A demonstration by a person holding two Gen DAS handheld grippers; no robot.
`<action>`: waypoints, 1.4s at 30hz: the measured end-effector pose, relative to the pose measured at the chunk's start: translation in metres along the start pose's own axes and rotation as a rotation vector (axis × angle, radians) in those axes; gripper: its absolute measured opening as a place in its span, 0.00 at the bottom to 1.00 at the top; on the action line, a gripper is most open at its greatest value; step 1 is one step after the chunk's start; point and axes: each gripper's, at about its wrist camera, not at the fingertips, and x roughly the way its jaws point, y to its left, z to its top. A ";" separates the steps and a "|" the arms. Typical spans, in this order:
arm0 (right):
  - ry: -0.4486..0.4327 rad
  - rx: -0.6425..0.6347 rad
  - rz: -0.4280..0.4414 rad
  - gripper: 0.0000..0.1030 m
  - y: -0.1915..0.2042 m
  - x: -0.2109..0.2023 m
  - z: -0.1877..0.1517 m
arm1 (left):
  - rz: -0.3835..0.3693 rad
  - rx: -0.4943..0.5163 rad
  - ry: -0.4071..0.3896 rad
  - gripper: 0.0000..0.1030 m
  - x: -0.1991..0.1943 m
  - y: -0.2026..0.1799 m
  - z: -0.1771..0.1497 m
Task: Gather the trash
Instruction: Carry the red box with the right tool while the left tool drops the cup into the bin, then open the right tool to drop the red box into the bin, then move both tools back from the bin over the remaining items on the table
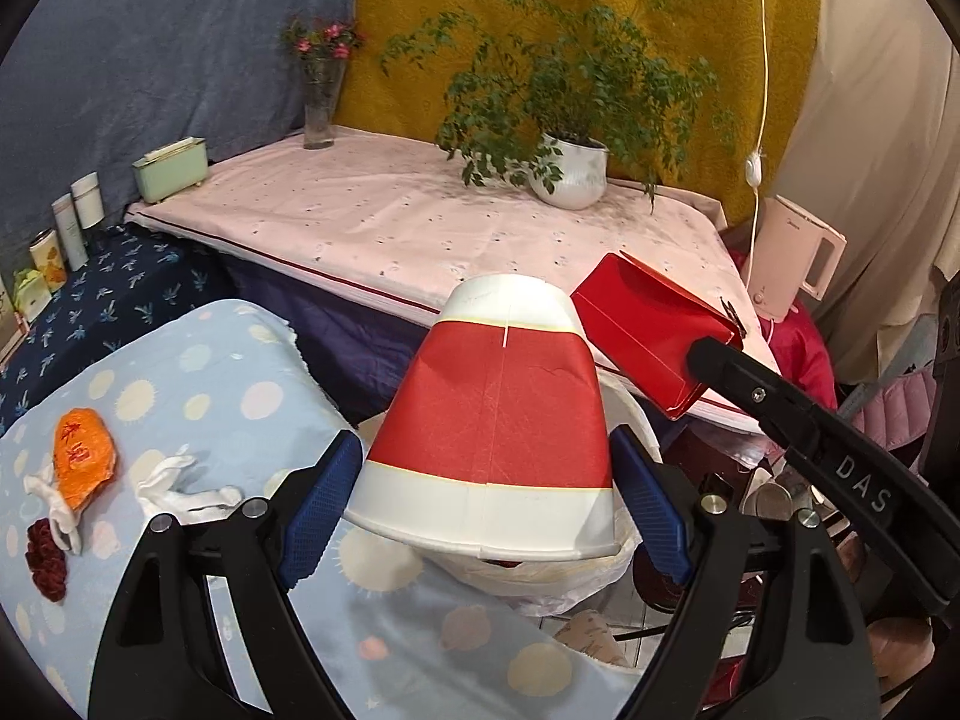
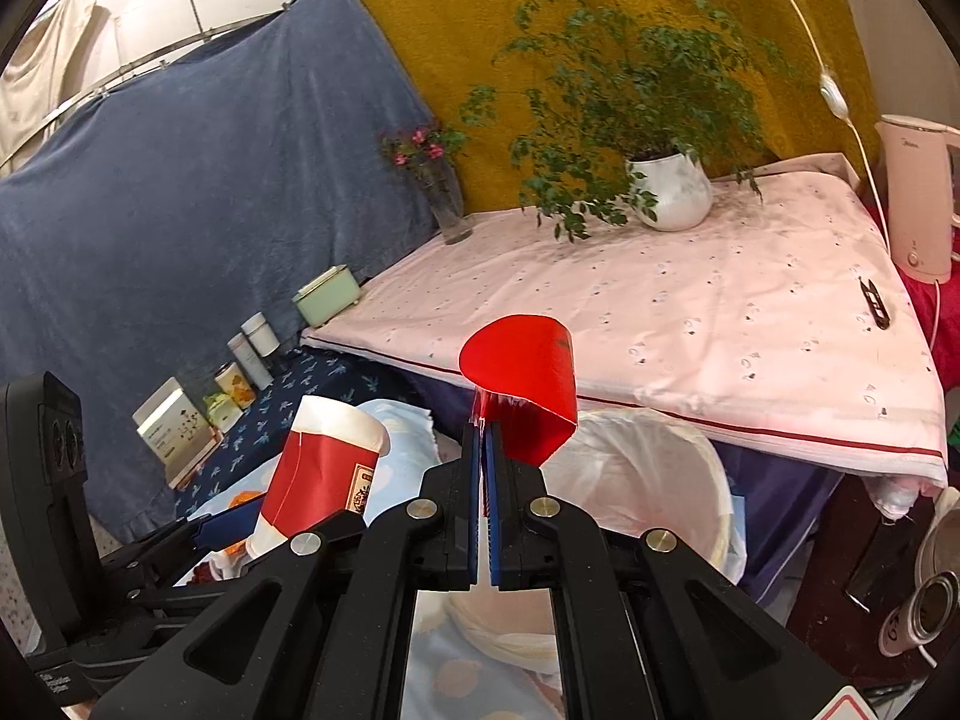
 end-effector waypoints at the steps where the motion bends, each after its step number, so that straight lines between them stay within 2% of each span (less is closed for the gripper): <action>1: 0.001 0.005 -0.003 0.03 -0.004 0.000 0.000 | -0.002 0.008 0.003 0.78 0.004 -0.004 0.000; 9: 0.008 0.023 -0.031 0.03 -0.023 0.007 0.000 | -0.036 0.004 0.033 0.80 0.028 -0.011 0.001; 11: 0.014 0.027 -0.032 0.03 -0.026 0.010 -0.002 | -0.036 -0.011 0.036 0.86 0.032 -0.009 0.001; 22: 0.039 0.025 -0.021 0.04 -0.026 0.027 -0.005 | 0.041 -0.036 0.056 0.87 0.041 0.007 -0.009; 24: 0.043 0.021 -0.019 0.06 -0.024 0.030 -0.005 | 0.050 -0.046 0.053 0.87 0.040 0.013 -0.010; 25: 0.045 0.020 -0.018 0.10 -0.023 0.031 -0.005 | 0.057 -0.049 0.050 0.87 0.039 0.015 -0.010; 32: 0.053 0.017 -0.018 0.12 -0.013 0.037 -0.010 | 0.093 -0.059 0.036 0.87 0.031 0.026 -0.011; 42: 0.048 -0.013 0.000 0.28 0.007 0.030 -0.011 | 0.129 -0.089 0.022 0.87 0.017 0.041 -0.017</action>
